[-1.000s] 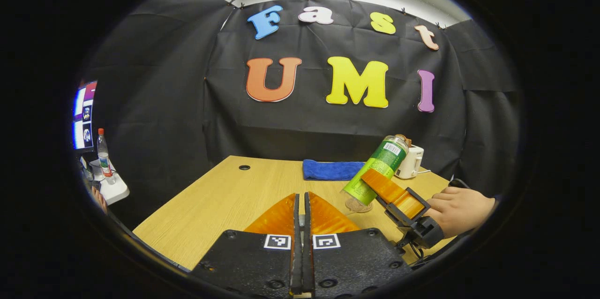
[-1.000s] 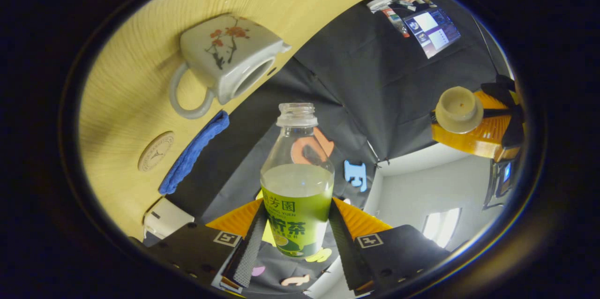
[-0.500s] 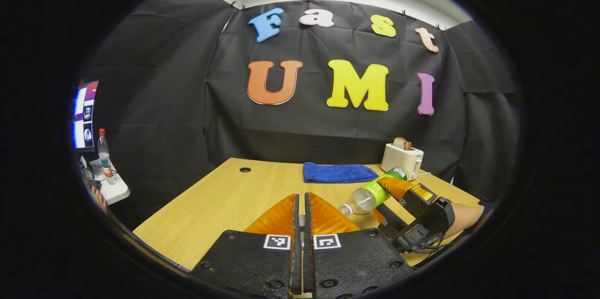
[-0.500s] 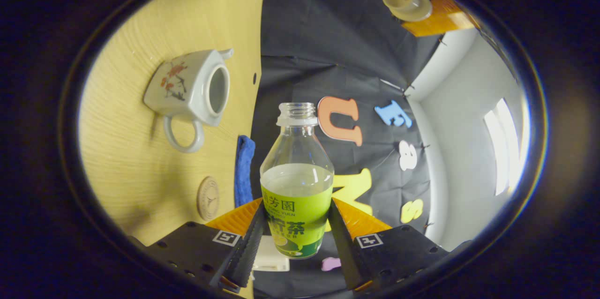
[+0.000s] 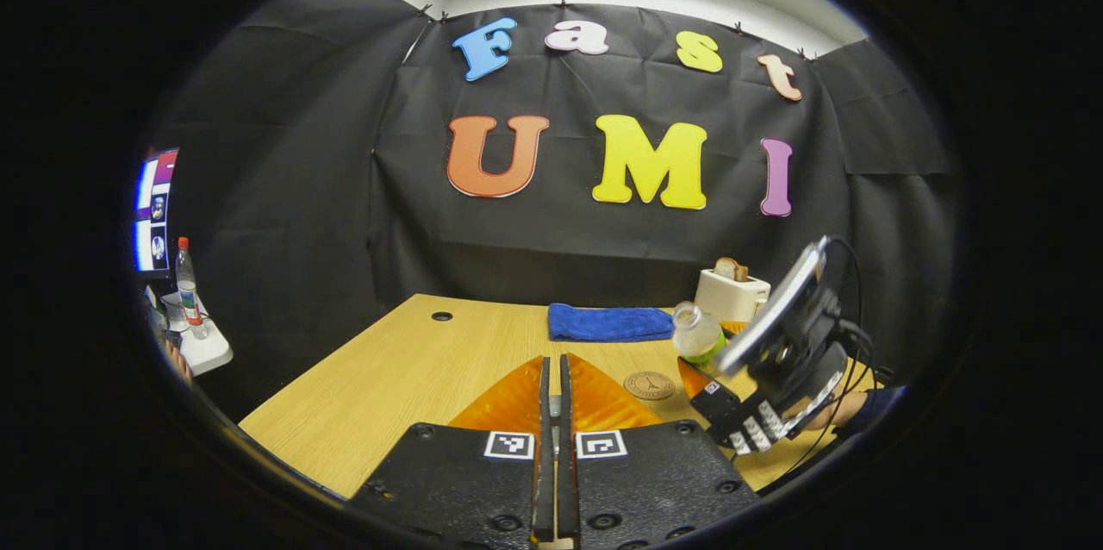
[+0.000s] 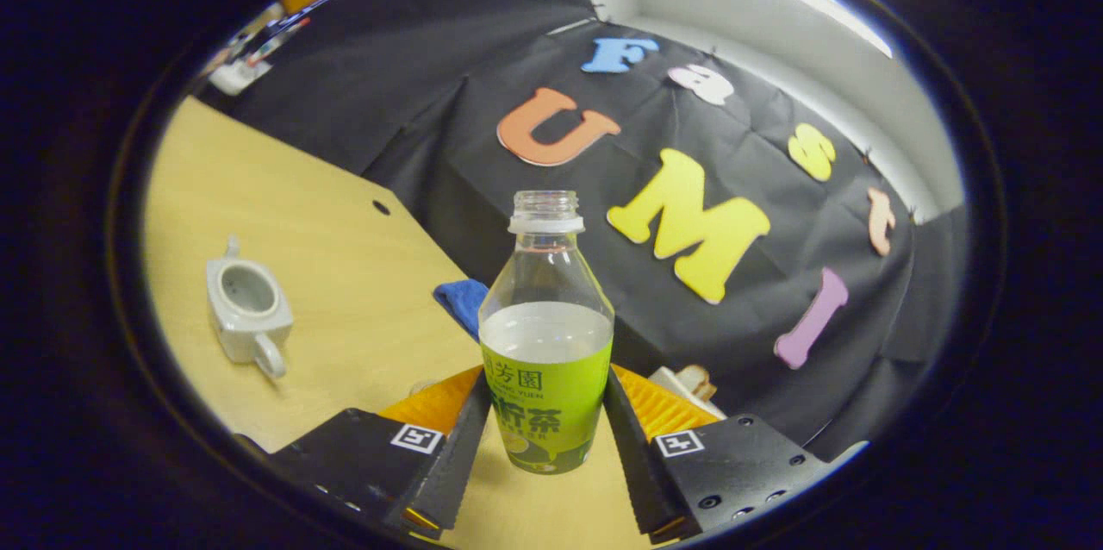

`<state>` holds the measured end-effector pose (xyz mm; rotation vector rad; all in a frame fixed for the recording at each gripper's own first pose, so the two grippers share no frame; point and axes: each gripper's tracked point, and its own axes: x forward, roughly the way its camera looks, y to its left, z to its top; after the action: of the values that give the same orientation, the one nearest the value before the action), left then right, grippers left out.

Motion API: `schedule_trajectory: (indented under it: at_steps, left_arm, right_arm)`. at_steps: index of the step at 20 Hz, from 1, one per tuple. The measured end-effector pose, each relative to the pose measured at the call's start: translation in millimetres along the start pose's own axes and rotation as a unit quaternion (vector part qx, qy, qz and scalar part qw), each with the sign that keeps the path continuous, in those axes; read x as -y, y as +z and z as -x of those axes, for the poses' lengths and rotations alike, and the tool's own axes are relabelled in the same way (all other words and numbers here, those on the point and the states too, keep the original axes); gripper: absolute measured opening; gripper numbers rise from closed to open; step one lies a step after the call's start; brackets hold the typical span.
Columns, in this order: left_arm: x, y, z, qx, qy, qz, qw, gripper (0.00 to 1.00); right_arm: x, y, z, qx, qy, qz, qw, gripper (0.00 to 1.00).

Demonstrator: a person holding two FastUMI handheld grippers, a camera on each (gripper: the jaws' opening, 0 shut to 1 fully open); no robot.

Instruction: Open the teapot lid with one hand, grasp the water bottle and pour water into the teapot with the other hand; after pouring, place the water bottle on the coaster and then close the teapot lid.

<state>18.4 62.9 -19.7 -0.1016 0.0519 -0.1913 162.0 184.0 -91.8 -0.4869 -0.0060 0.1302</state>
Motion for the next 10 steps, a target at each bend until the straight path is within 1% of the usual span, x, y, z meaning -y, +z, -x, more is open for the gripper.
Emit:
schedule_trajectory:
  at_steps: [1,2,3,4,6,8,10]
  left_arm:
    - [0.1,-1.1,-0.5,-0.002,-0.001,0.001,1.0,0.04]
    - [-0.4,-1.8,-1.7,-0.003,-0.004,0.004,1.0,0.04]
    - [-0.6,-3.1,-2.7,-0.006,-0.004,0.009,1.0,0.04]
    - [-1.7,-5.6,-4.2,-0.008,-0.003,0.012,1.0,0.04]
    - [-4.3,-11.3,-7.6,-0.017,-0.004,0.013,1.0,0.04]
    - [-6.5,-13.1,-8.8,-0.021,-0.001,0.012,1.0,0.04]
    - [-6.7,-16.3,-11.0,-0.025,-0.002,0.013,1.0,0.04]
  right_arm:
    - [3.0,1.0,-3.4,-0.021,0.008,-0.064,0.998,0.77]
    - [1.0,3.5,-8.6,-0.039,0.026,-0.127,0.991,0.74]
    - [-0.9,7.6,-10.8,-0.053,0.04,-0.173,0.983,0.74]
    - [0.5,10.2,-11.2,-0.061,0.039,-0.195,0.978,0.77]
    - [0.2,11.2,-15.1,-0.064,0.03,-0.213,0.974,0.75]
    - [-10.7,9.3,-23.1,-0.07,0.04,-0.222,0.972,0.75]
    - [-24.8,10.1,-45.1,-0.075,0.055,-0.228,0.969,0.74]
